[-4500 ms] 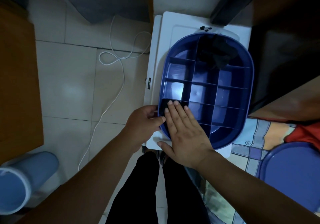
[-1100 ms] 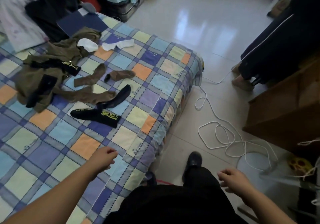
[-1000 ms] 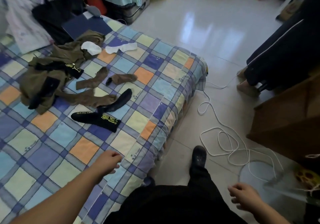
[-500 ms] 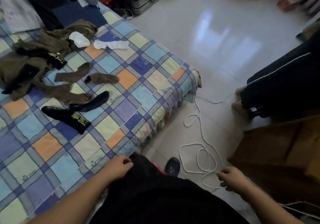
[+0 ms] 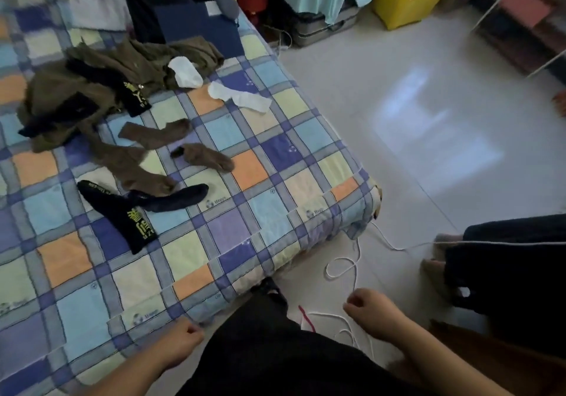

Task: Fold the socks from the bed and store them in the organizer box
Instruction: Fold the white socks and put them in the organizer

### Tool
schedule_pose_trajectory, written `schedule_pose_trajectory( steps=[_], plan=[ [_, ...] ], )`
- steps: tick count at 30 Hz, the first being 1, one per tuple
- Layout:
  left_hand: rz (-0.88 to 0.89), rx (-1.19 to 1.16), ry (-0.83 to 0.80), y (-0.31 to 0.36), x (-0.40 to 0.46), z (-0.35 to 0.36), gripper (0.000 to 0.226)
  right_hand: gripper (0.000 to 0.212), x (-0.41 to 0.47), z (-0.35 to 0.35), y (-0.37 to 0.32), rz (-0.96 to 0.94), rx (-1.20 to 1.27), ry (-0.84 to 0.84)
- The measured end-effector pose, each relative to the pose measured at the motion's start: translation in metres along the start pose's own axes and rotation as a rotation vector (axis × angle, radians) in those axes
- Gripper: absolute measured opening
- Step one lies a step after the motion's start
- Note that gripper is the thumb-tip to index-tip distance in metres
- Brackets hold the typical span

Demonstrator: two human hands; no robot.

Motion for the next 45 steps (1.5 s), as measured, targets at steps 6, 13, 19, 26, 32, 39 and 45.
schedule_pose_trajectory(
  steps=[6, 13, 19, 26, 32, 39, 45],
  plan=[
    [-0.069, -0.084, 0.142, 0.015, 0.037, -0.088, 0.019, 0.016, 0.038, -0.049, -0.022, 0.013, -0.139, -0.047],
    [-0.018, -0.607, 0.187, 0.073, 0.046, -0.146, 0.014, 0.013, 0.091, -0.096, -0.036, 0.033, -0.275, -0.165],
    [-0.12, -0.509, 0.172, 0.09, 0.048, -0.099, 0.018, 0.019, 0.162, -0.142, -0.076, -0.013, -0.279, -0.158],
    [-0.289, -0.536, 0.167, 0.119, 0.069, -0.052, 0.03, 0.023, 0.273, -0.188, -0.153, -0.178, -0.155, -0.174],
    [-0.279, -0.515, 0.103, 0.176, 0.134, -0.078, 0.023, 0.013, 0.379, -0.195, -0.208, -0.117, 0.154, -0.219],
    [-0.092, -0.316, 0.323, 0.232, 0.243, -0.157, 0.028, 0.016, 0.492, -0.199, -0.273, -0.045, 0.593, -0.085],
    [0.177, -0.041, 0.869, 0.293, 0.338, -0.284, 0.059, 0.029, 0.57, -0.177, -0.331, 0.088, 1.231, -0.185]
  ],
)
Point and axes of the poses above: each hand's wrist, its own x-axis towards the middle knuckle, its own z-axis out of the palm, y = z × x, the point moved 3 cm from there along x, towards the middle knuckle, and after that the axes turned 7 degrees about -z, right-handed, at the moved point
